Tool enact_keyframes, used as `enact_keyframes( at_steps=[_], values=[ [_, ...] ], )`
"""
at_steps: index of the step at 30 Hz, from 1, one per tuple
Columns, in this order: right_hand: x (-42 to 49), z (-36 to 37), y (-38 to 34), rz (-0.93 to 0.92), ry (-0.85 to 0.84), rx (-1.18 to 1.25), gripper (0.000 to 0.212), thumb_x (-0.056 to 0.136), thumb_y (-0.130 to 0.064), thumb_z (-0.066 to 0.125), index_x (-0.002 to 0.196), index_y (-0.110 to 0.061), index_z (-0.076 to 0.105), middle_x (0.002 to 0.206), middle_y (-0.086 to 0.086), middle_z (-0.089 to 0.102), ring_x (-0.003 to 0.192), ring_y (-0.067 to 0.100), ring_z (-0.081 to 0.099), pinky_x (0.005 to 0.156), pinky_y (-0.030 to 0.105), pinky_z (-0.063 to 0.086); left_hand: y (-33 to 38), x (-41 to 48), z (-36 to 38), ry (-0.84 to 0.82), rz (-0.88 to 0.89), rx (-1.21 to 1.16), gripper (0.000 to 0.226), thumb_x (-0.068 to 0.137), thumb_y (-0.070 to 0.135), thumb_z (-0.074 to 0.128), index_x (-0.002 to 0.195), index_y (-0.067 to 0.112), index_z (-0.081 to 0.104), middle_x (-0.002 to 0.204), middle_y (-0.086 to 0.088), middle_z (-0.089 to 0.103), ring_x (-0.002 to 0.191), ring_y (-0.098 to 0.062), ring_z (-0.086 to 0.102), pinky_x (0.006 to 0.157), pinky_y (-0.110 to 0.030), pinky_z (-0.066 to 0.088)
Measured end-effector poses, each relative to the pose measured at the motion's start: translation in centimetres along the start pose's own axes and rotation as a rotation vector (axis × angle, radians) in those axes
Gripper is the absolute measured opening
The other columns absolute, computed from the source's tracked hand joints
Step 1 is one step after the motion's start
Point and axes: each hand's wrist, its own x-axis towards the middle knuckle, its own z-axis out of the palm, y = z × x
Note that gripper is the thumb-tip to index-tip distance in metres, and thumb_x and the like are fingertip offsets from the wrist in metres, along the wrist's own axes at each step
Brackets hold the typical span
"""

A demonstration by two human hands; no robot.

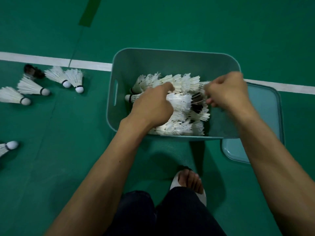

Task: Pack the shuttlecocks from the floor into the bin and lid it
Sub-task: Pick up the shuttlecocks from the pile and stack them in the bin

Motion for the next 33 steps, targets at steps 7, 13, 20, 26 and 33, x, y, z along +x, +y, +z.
enact_keyframes(
  at_steps=[7,13,20,26,33],
  values=[
    [-5.4,2.2,-11.4,-0.236,-0.171,0.531,0.014,0.083,-0.008,0.069,0.070,-0.010,0.074,0.071,0.003,0.074,0.046,0.010,0.059,0.048,0.023,0.045,-2.6,-2.5,-6.1,0.425,0.111,-0.177,0.027,0.090,0.019,0.057,0.115,0.029,0.063,0.088,0.009,0.070,0.079,-0.020,0.065,0.072,-0.041,0.056],
    [-11.5,9.5,-18.0,0.061,-0.784,0.793,0.014,0.091,-0.008,0.061,0.100,-0.005,0.072,0.080,0.006,0.070,0.061,0.013,0.060,0.054,0.022,0.045,-9.5,-6.9,-7.6,0.699,-0.087,-0.233,0.021,0.081,0.015,0.056,0.101,0.022,0.056,0.085,0.010,0.067,0.065,-0.024,0.063,0.061,-0.044,0.054],
    [-16.0,21.6,-19.7,-0.214,-0.541,0.409,0.022,0.088,-0.009,0.056,0.098,-0.020,0.072,0.096,0.000,0.071,0.087,0.015,0.064,0.077,0.031,0.050,-21.6,-8.8,-6.6,0.672,-0.512,-0.260,0.028,0.080,0.021,0.065,0.106,0.020,0.057,0.104,0.001,0.067,0.089,-0.028,0.065,0.081,-0.047,0.054],
    [-18.4,32.4,-21.3,-0.510,-0.602,-0.062,0.040,0.090,-0.014,0.058,0.131,-0.014,0.058,0.131,0.011,0.057,0.121,0.031,0.054,0.102,0.037,0.045,-32.1,-15.3,-9.6,1.011,-1.176,-0.043,0.053,0.079,0.030,0.068,0.126,0.013,0.049,0.136,-0.019,0.044,0.126,-0.041,0.041,0.100,-0.056,0.039],
    [-24.0,42.2,-21.7,-1.153,-0.740,-0.393,0.059,0.088,-0.025,0.066,0.142,-0.012,0.046,0.144,0.010,0.048,0.128,0.032,0.044,0.103,0.045,0.043,-41.3,-20.0,-10.4,1.086,-1.351,-0.155,0.072,0.092,0.051,0.056,0.155,0.024,0.032,0.158,-0.020,0.021,0.135,-0.045,0.034,0.104,-0.054,0.037]
  ],
)
